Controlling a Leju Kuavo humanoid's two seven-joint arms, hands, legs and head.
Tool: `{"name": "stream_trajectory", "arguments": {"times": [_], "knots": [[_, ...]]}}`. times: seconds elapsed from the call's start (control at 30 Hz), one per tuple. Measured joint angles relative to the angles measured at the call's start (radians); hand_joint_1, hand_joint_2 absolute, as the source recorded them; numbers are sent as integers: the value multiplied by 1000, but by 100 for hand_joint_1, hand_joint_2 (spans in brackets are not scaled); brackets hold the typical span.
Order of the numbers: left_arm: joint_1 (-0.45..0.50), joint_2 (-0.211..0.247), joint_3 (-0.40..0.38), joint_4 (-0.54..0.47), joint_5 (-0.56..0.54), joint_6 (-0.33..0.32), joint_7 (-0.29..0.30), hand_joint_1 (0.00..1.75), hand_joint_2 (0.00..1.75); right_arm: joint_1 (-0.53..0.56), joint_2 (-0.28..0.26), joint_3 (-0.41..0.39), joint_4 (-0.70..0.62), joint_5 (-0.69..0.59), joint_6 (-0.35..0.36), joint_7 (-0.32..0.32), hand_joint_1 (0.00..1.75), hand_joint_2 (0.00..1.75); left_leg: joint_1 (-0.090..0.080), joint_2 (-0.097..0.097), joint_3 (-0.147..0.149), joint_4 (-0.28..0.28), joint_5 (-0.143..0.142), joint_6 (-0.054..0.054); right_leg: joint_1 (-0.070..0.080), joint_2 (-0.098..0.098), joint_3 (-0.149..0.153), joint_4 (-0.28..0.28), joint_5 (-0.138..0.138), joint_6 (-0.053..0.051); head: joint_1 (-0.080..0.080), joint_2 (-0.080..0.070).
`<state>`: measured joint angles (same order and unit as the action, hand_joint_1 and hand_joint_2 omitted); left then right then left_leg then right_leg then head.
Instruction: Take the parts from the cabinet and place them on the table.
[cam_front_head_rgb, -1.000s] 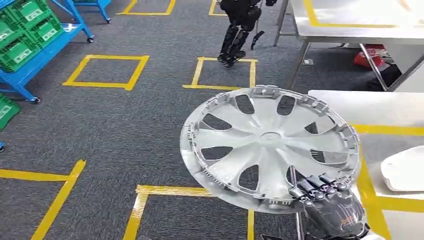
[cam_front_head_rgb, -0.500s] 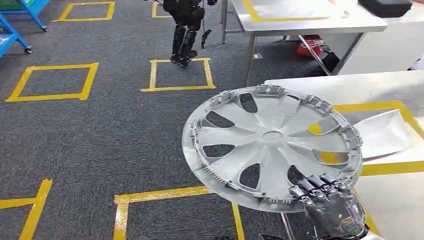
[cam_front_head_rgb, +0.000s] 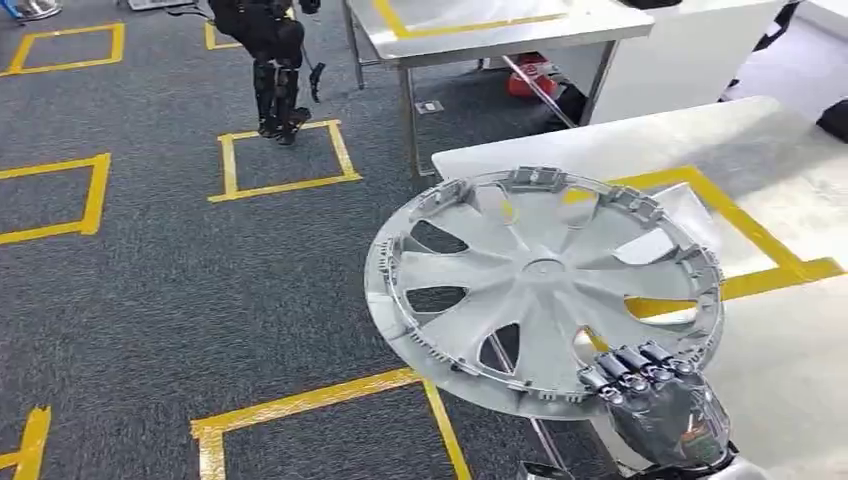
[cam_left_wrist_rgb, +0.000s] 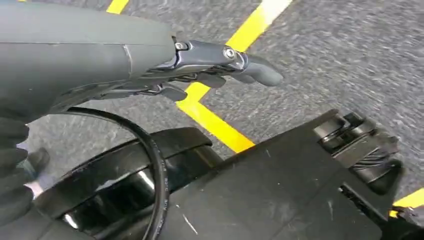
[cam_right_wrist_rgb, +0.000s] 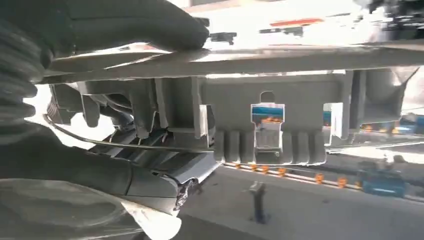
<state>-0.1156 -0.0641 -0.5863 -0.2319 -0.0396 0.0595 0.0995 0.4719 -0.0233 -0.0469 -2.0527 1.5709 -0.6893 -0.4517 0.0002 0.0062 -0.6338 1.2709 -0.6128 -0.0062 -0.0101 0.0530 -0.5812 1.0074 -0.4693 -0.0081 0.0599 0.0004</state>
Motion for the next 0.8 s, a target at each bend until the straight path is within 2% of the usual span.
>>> {"name": "stream_trajectory", "arguments": {"times": [0.03, 0.07, 0.1, 0.13, 0.17, 0.23, 0.27, 0.3, 0.33, 0.37, 0.4, 0.43, 0.47, 0.5, 0.53, 0.57, 0.6, 0.63, 0.67, 0.73, 0.77, 0.8], "knots": [[-1, 1, 0, 0, -2, -4, 3, 0, 175, 0, 0, 0, 1, 0, 0, 4, 175, 175, -1, -10, 36, -83, 53, 7, 0, 15, 2, 1, 1, 1, 0, 0], [0, 3, 0, 0, -3, -6, 7, 0, 175, 0, 0, 0, 2, 0, 0, 9, 175, 175, -2, -29, 77, -175, 101, 13, 0, 27, 4, 1, 1, 1, 0, 0], [1, 8, 0, 0, -6, -6, 11, 0, 175, 0, 0, 0, 2, 0, 0, 15, 175, 175, -2, -93, 105, -244, 122, 21, -3, 37, 1, 1, 3, 4, 0, 0], [3, 10, 0, 0, -7, -7, 13, 0, 175, -5, 0, 0, 3, 1, 0, 21, 175, 175, 1, -105, 107, -261, 121, 23, 0, 50, -6, 6, 5, 10, 2, 0], [1, 11, 0, 0, -13, -7, 13, 0, 175, -6, 0, 0, 3, 0, 0, 23, 175, 175, -3, -93, 113, -272, 110, 23, -5, 60, -16, 6, 10, 18, -3, 0], [1, 11, 0, 0, -16, -4, 14, 0, 175, -3, 1, 0, 4, 1, 0, 34, 175, 175, -5, -75, 110, -275, 112, 26, -10, 82, -23, -2, 20, 33, -5, 0], [0, 11, 0, 0, -17, -4, 14, 0, 175, -1, 1, 0, 4, 0, 0, 36, 175, 175, 5, -60, 117, -298, 123, 30, -9, 80, -31, 2, 17, 36, -3, 0], [0, 10, 0, 0, -17, -4, 14, 0, 175, 3, 1, 0, 5, 0, 0, 37, 175, 175, 2, -44, 120, -303, 127, 32, -4, 21, -45, 21, -1, 36, -2, 0], [0, 11, 0, 0, -18, -4, 14, 0, 175, -2, 1, 0, 7, 1, 0, 36, 175, 175, 1, -34, 119, -304, 128, 35, -3, -20, -68, 72, -36, 40, 3, 0], [2, 11, 0, 0, -20, -4, 14, 0, 175, -5, 1, 3, 8, 1, 0, 36, 175, 175, -1, -19, 118, -303, 127, 36, -3, -38, -102, 146, -74, 45, 8, 0], [5, 11, 0, 0, -20, -4, 14, 0, 175, -4, 1, 5, 9, 2, 0, 36, 175, 175, -3, -1, 118, -303, 126, 37, -5, -45, -140, 231, -110, 49, 8, 0], [7, 11, 0, 0, -20, -4, 14, 0, 175, -4, 1, 6, 11, 1, 0, 36, 175, 175, -4, 15, 117, -303, 126, 37, -7, -46, -169, 295, -130, 54, 7, 0], [7, 12, 0, 0, -21, -4, 14, 0, 175, -3, 1, 7, 13, 2, 0, 39, 175, 175, -4, 30, 117, -303, 125, 37, -9, -48, -172, 306, -122, 57, 8, 0], [6, 12, 0, 0, -23, -4, 14, 0, 175, -2, 1, 7, 15, 1, 0, 41, 175, 175, -4, 42, 118, -303, 124, 35, -10, -51, -148, 268, -95, 59, 8, 0], [6, 11, 0, 0, -23, -4, 14, 0, 175, -1, 1, 6, 17, 1, 0, 45, 175, 175, -4, 54, 119, -301, 122, 33, -11, -59, -102, 186, -54, 60, 9, 0], [6, 11, 0, 0, -23, -4, 14, 0, 175, 0, 1, 6, 18, 1, 0, 46, 175, 175, -2, 65, 120, -299, 119, 28, -11, -76, -46, 87, -16, 60, 8, 0], [6, 12, 0, 0, -24, -4, 14, 0, 175, 0, 1, 7, 18, 1, 0, 47, 175, 175, -5, 74, 121, -293, 114, 21, -9, -121, -3, 3, -13, 60, 9, 0], [6, 15, 0, 0, -24, -4, 14, 0, 175, -1, 1, 8, 20, 1, 0, 48, 175, 175, -13, 81, 117, -288, 109, 15, -5, -134, 12, -1, -16, 47, 10, 0], [6, 15, 0, 0, -27, -4, 14, 0, 175, 0, 1, 8, 20, 1, 0, 48, 175, 175, -13, 87, 120, -287, 110, 12, -2, -117, 8, 3, -15, 36, 6, 0], [6, 15, 0, 0, -29, -4, 14, 0, 175, 4, 1, 8, 21, 1, 0, 48, 175, 175, -11, 105, 124, -288, 112, 7, 1, -99, 0, 6, -14, 27, 4, 0], [4, 14, 0, 0, -31, -4, 14, 0, 175, 6, 1, 7, 21, 1, 0, 49, 175, 175, -9, 110, 125, -285, 107, 0, -2, -89, 1, 1, -10, 19, 5, 0], [3, 14, 0, -1, -30, -2, 14, 0, 175, 8, 1, 7, 21, 1, 0, 57, 175, 175, -4, 70, 122, -273, 89, -9, -5, -81, 3, -2, -6, 10, 2, 0]]}}
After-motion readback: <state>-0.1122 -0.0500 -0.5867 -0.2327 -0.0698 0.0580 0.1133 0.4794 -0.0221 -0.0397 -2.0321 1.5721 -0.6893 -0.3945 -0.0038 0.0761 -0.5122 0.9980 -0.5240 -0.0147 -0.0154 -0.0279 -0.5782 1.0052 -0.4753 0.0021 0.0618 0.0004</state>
